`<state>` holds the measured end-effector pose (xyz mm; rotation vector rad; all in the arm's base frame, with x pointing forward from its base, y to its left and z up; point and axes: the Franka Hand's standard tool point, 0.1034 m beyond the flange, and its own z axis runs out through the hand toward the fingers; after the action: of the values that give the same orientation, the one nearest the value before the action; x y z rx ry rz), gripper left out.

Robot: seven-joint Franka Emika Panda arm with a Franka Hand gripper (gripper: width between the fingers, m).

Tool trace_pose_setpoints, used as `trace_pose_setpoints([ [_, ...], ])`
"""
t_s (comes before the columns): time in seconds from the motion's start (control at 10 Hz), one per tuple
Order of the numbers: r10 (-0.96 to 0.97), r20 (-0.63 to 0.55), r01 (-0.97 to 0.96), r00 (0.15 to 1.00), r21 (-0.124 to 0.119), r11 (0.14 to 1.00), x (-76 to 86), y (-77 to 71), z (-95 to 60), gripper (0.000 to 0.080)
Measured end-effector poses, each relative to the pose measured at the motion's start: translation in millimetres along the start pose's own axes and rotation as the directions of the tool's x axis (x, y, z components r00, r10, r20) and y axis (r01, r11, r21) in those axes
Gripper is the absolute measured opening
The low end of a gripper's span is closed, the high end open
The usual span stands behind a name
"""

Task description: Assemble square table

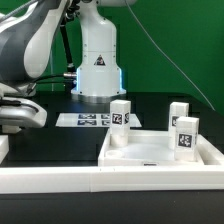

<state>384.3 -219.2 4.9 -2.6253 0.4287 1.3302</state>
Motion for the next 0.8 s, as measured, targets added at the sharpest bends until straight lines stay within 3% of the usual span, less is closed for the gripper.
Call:
trace_pose_setpoints([
  [0.1,-0.001,-0.001,0.001,1.0,-0.001,1.0,0.4,-0.7,-0.2,0.0385],
  [0.2,-0.001,-0.001,0.001,1.0,-0.002,1.0,0.6,-1.3,-0.5,0.029],
  [0.5,-0.003,-0.006,0.003,1.0,-0.004,1.0,1.3,-2.6,-3.6,0.029],
  [0.8,-0.014,-0.015,0.013,1.0,-0.014,1.0,-7.4,-12.6,-22.1,0.029],
])
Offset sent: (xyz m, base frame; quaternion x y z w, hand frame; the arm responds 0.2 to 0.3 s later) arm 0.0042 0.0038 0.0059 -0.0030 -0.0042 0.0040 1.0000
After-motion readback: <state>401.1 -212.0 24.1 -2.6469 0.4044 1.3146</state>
